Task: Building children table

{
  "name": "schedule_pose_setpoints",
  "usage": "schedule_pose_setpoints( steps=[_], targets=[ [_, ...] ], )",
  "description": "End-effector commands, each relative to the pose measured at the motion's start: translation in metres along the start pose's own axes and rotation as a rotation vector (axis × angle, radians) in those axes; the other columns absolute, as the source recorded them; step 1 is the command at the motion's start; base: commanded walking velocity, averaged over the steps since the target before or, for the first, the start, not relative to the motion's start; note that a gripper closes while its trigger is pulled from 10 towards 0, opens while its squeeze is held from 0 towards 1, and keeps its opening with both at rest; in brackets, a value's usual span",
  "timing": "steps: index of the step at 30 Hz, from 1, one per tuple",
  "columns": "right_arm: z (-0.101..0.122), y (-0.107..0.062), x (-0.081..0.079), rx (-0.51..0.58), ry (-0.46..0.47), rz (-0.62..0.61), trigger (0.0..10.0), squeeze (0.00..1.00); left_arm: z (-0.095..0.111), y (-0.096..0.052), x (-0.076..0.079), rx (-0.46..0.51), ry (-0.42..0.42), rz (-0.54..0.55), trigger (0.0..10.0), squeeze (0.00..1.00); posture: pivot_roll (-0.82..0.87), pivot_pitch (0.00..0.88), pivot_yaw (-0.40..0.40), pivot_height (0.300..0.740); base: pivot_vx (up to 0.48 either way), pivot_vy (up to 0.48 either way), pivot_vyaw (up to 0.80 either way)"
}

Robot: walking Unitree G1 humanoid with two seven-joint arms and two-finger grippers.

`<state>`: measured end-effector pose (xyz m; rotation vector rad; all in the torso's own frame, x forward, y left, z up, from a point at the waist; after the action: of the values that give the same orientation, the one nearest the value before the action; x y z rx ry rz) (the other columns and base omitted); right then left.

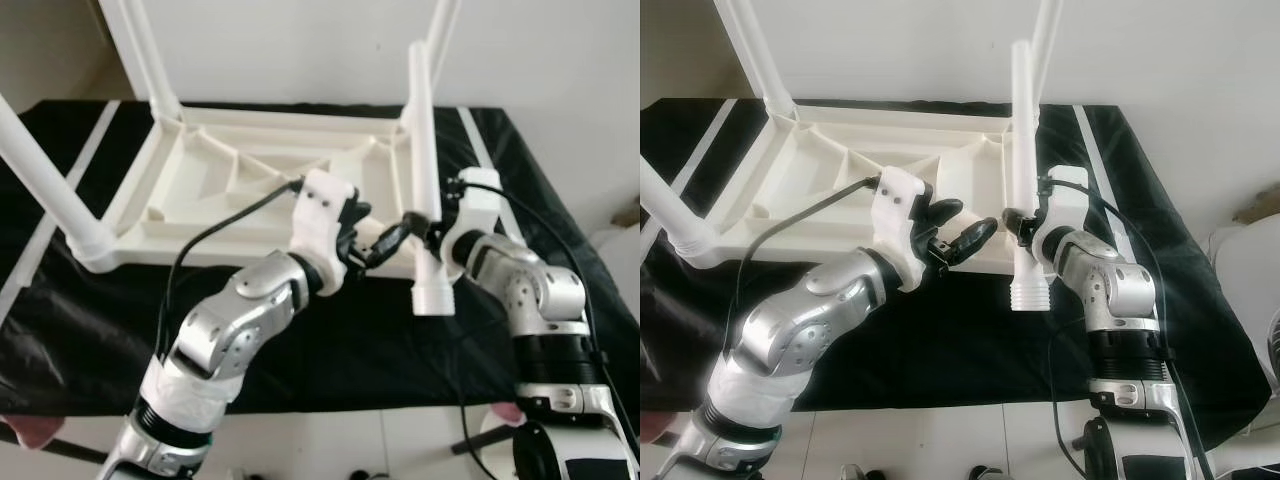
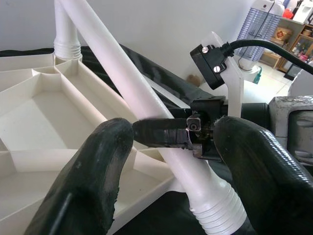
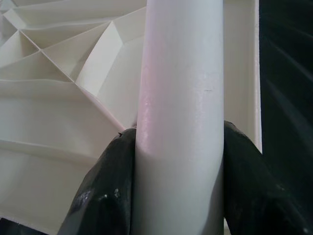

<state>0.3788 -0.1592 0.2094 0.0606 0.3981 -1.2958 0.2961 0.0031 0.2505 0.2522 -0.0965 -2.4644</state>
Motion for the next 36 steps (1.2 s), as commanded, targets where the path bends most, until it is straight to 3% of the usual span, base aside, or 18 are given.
schedule_pose_setpoints(
  steps=[1,3,4,5,13,14,20,26,36],
  targets=[
    [-0.005,0.001,0.003,-0.03,-0.002,-0.001,10.0,0.0,0.005,-0.001,0.011,0.027,-0.004,-0.102,10.0,0.0,-0.11,0.167,-0.006,0.74,0.0,0.0,0.0],
    [-0.007,0.001,0.005,-0.043,0.006,0.001,10.0,0.0,0.005,-0.001,0.011,0.028,-0.006,-0.102,10.0,0.0,-0.11,0.167,-0.006,0.74,0.0,0.0,0.0],
    [-0.007,0.001,0.006,-0.043,0.001,-0.001,10.0,0.41,0.006,-0.001,0.011,0.029,-0.006,-0.102,10.0,0.0,-0.11,0.168,-0.004,0.74,0.0,0.0,0.0],
    [-0.007,0.001,0.007,-0.039,0.001,-0.001,10.0,1.0,0.006,-0.001,0.011,0.029,-0.007,-0.102,10.0,0.0,-0.11,0.168,-0.004,0.74,0.0,0.0,0.0],
    [-0.003,0.0,0.01,-0.016,-0.043,0.0,10.0,1.0,0.006,-0.002,0.012,0.032,-0.01,-0.105,10.0,0.0,-0.11,0.167,-0.003,0.74,0.0,0.0,0.0],
    [-0.004,-0.001,0.01,-0.018,-0.042,-0.001,10.0,0.0,0.006,-0.002,0.013,0.034,-0.011,-0.106,10.0,0.0,-0.11,0.168,-0.003,0.74,0.0,0.0,0.0],
    [-0.004,-0.002,0.01,-0.007,-0.041,-0.007,10.0,0.0,0.006,-0.002,0.013,0.034,-0.013,-0.107,10.0,0.0,-0.11,0.168,-0.002,0.74,0.0,0.0,0.0],
    [0.023,-0.011,-0.002,0.224,-0.057,0.0,10.0,0.0,0.006,-0.003,0.014,0.035,-0.017,-0.105,10.0,0.0,-0.11,0.172,-0.005,0.74,0.0,0.0,0.0],
    [0.026,-0.024,-0.018,0.352,-0.076,-0.023,10.0,0.0,0.007,-0.003,0.013,0.036,-0.02,-0.103,10.0,0.0,-0.11,0.167,-0.004,0.74,0.0,0.0,0.0]
  ],
)
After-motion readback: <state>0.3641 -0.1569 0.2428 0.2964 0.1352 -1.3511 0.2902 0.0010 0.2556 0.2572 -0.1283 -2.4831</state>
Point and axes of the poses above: a point about 5 cm out from each wrist's last joint towards the gripper, its own y axis pointing out of the wrist towards the gripper, its own z axis along the axis of the wrist's last joint, x = y × z, the point moved 3 cm from there along y, pointing out of the wrist towards the gripper, and after that the axes turned 11 degrees about y, right-handed, at the moved point
